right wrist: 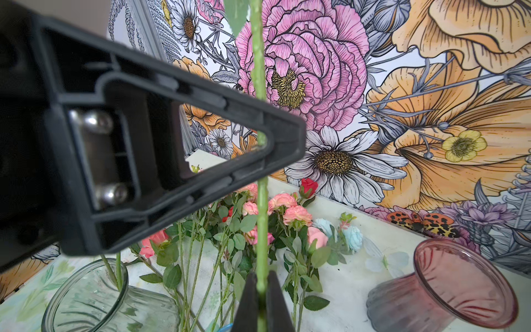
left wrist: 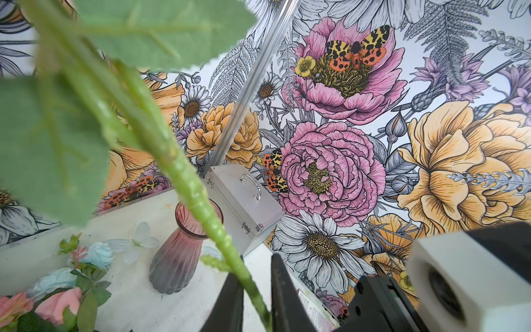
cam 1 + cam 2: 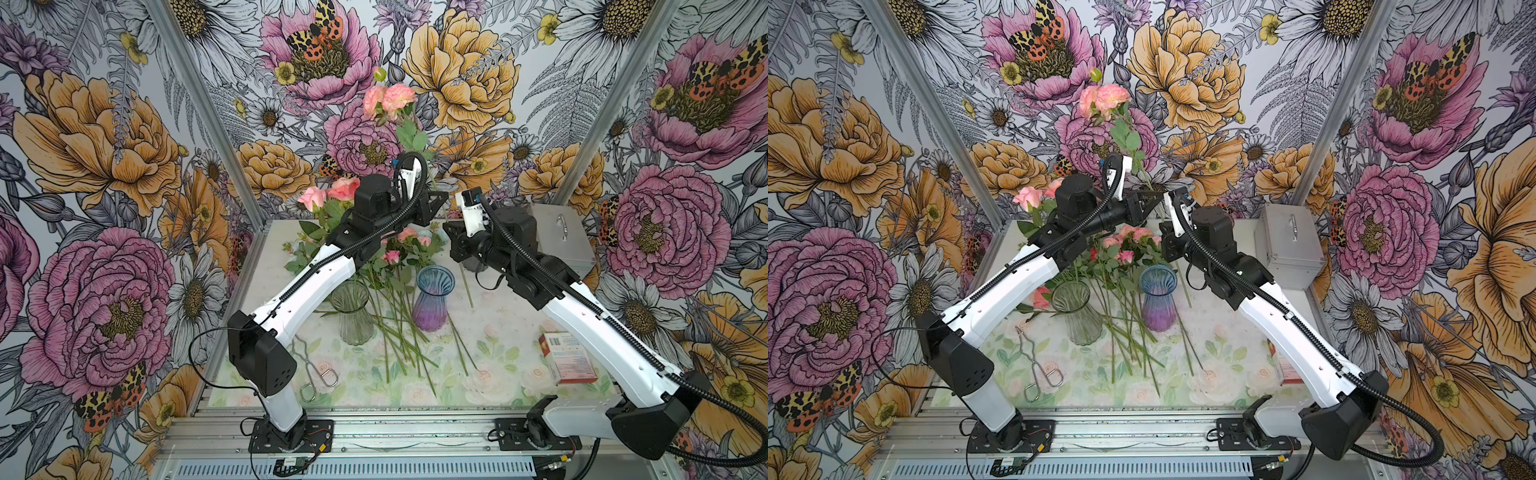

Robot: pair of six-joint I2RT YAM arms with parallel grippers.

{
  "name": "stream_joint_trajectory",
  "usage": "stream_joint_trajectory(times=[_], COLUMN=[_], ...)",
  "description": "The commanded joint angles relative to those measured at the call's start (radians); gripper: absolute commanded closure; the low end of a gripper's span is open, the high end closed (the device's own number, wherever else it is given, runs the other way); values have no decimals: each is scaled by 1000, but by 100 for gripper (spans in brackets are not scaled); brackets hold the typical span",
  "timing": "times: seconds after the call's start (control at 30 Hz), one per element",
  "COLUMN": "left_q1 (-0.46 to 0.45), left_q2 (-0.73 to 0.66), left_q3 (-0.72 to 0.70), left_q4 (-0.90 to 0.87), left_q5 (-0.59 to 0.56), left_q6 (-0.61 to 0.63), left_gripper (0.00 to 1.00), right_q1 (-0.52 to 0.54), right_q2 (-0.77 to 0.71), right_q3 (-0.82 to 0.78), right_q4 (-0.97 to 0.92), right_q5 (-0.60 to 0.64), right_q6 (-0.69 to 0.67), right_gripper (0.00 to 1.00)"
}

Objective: Place the pink flowers into the vase
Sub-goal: Pick up the flower at the center of the board.

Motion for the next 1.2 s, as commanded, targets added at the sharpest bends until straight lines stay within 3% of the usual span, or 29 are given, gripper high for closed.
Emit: stream_joint_trajectory(times=[0.0,0.27,0.33,0.53,0.7,0.87,1.17], left_q1=[-9,3,11,44,53,80,85], left_q2=[0,10,6,-11,-27,-41,-58], left_q3=[17,68,73,68,100,156,174], left_q4=[-21,-116,-134,-159,-212,-241,-247], left_q5=[-4,-44,-63,-79,-127,-111,-74], left_q6=[43,98,110,133,193,199,184], left_gripper=[94,100,100,100,100,100,100], right_q1=[9,9,9,7,4,-5,-13], right_q2=[15,27,21,-13,-50,-79,-84], right_q3=[22,20,17,6,-20,-41,-68], right_q4=[36,37,37,35,34,33,34], right_q5=[27,55,58,75,86,92,86], right_q6=[6,18,21,14,6,11,17], right_gripper=[99,78,64,35,15,6,1])
